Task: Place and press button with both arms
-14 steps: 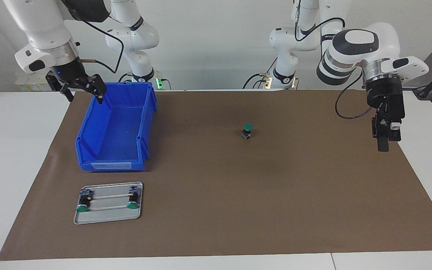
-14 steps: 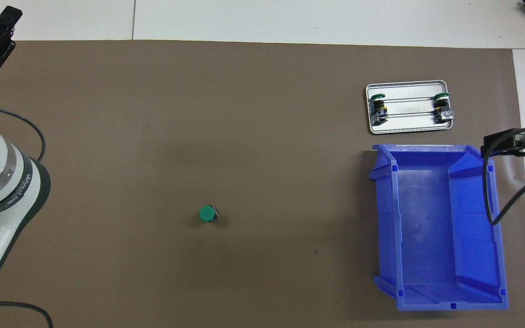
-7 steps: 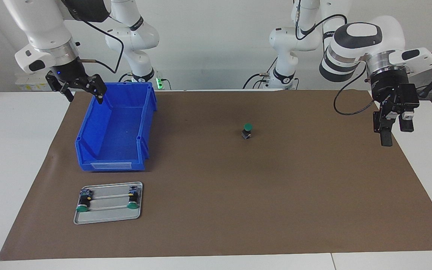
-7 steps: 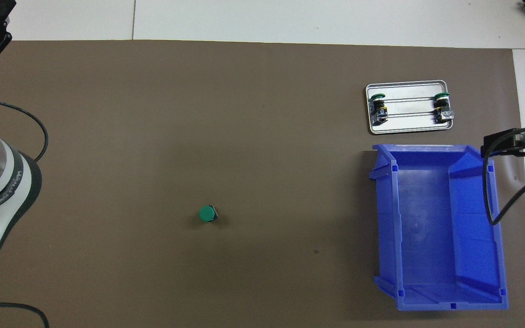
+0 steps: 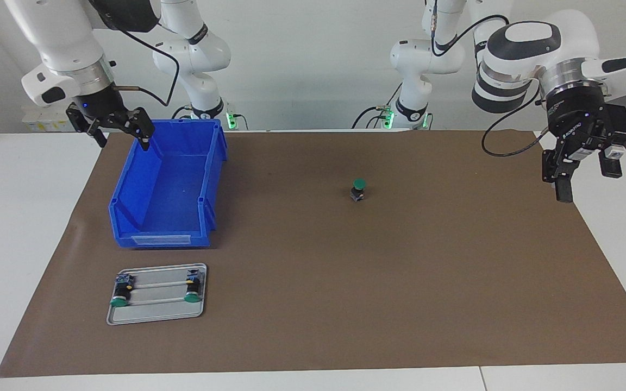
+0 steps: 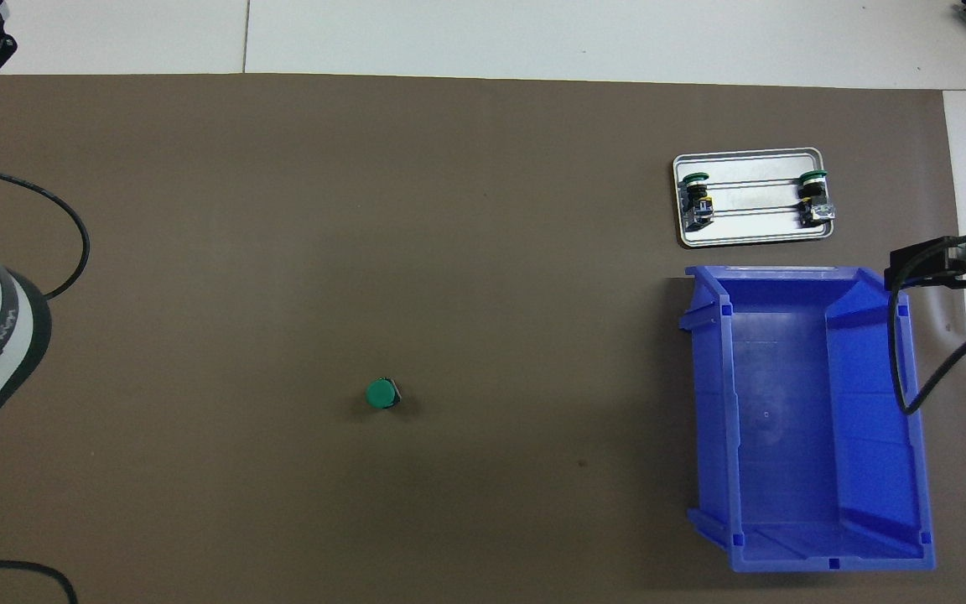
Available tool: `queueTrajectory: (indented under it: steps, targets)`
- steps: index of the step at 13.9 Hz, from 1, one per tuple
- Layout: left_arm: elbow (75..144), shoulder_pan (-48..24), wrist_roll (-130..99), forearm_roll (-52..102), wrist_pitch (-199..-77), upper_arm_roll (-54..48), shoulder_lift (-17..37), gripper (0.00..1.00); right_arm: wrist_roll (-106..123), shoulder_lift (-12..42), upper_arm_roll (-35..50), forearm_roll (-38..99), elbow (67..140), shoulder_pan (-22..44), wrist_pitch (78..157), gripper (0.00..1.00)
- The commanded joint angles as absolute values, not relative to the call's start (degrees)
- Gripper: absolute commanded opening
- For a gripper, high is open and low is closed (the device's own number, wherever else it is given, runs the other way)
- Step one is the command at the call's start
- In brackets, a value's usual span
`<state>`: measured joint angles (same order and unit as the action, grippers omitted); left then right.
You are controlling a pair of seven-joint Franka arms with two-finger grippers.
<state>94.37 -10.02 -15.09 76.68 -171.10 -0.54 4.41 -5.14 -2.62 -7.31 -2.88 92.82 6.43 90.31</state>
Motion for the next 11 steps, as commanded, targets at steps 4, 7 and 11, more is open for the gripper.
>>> queueTrajectory:
  steps: [4,7,11]
  targets:
    - [90.8,-9.32,-17.23,63.93,-149.55,-0.09,1.5,1.0,-5.45,-3.43,-6.94,-2.46,93.25,6.15,89.82,1.0]
    - [89.12,-9.23,-16.96,52.95,-139.16,0.26,0.71,1.0,-5.45,-3.43,-6.94,-2.46,93.16,6.15,89.82,1.0]
    - [89.21,-9.4,-16.79,35.03,-124.66,1.14,-1.84,1.0,-5.45,-3.43,-6.94,-2.46,93.25,6.15,89.82,1.0]
